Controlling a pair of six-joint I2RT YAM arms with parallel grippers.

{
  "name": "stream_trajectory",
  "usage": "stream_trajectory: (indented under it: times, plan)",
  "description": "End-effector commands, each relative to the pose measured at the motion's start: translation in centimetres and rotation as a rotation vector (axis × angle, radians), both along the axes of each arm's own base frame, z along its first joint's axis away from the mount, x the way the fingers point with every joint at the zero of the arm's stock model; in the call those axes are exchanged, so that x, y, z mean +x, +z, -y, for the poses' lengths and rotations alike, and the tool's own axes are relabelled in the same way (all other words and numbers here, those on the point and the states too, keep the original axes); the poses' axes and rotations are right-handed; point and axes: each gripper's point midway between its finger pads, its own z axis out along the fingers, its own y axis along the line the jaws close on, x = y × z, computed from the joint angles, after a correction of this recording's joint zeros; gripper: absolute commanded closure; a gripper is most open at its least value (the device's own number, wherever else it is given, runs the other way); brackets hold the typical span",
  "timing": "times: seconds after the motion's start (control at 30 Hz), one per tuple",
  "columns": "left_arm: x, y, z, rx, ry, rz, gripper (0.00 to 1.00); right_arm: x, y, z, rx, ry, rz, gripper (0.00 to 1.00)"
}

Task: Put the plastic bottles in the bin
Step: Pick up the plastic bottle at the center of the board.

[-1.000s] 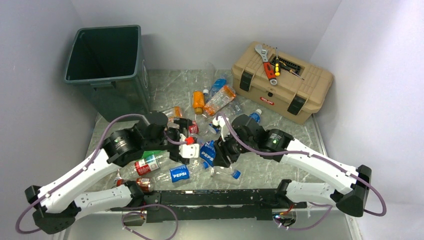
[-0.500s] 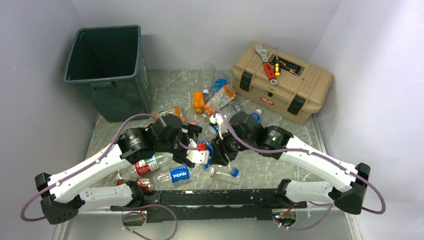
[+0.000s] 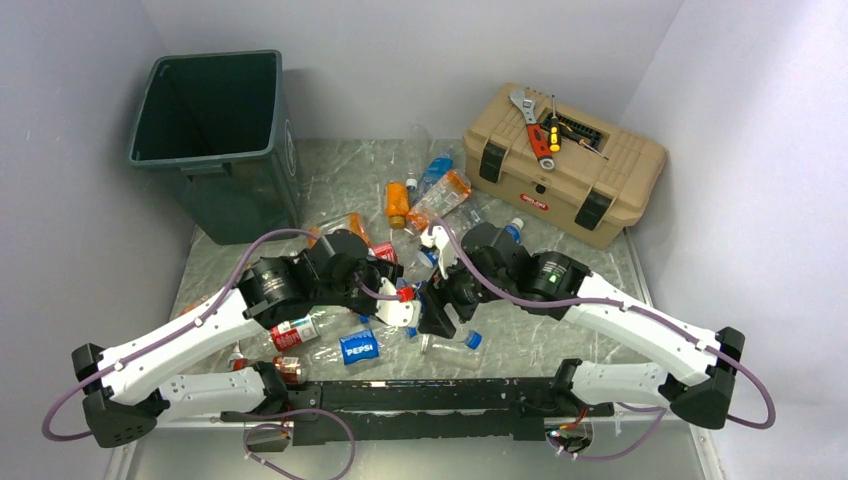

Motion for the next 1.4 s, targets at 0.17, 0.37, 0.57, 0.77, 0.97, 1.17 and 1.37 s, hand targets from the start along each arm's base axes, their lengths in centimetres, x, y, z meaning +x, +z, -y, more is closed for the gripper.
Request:
stream_trajectory:
  times: [0.17,0.37,0.57,0.77,0.97,1.17,1.37]
  plan:
    - [0.4,1.9,0.5,-0.149,0.086,0.001,0.73,0.4,11.0,1.6,0.368,-0.094,0.244,0.0]
    - [-1.2,3.7,0.8,-0.34,0.136,-0.11,0.81,1.2,16.1,6.4,0.661,-0.291,0.443,0.0]
    - [-0.4,7.7,0.5,-0.652,0.315,-0.199,1.0,1.8,14.7,8.4,0.751,-0.38,0.508,0.0]
    - [-1.5,12.7,1.2,-0.963,0.337,-0.384,1.0,1.4,14.4,8.0,0.861,-0.365,0.525,0.0]
    - [-3.0,14.5,2.5,-1.147,0.289,-0.612,1.0,1.5,15.3,7.2,0.982,-0.358,0.522,0.0]
    - [-5.4,14.7,5.4,-1.174,0.125,-0.83,1.0,0.6,18.2,4.6,1.145,-0.255,0.482,0.0]
    - [-5.9,14.0,6.6,-1.135,0.102,-0.909,1.0,0.0,20.7,2.9,1.226,-0.173,0.472,0.02]
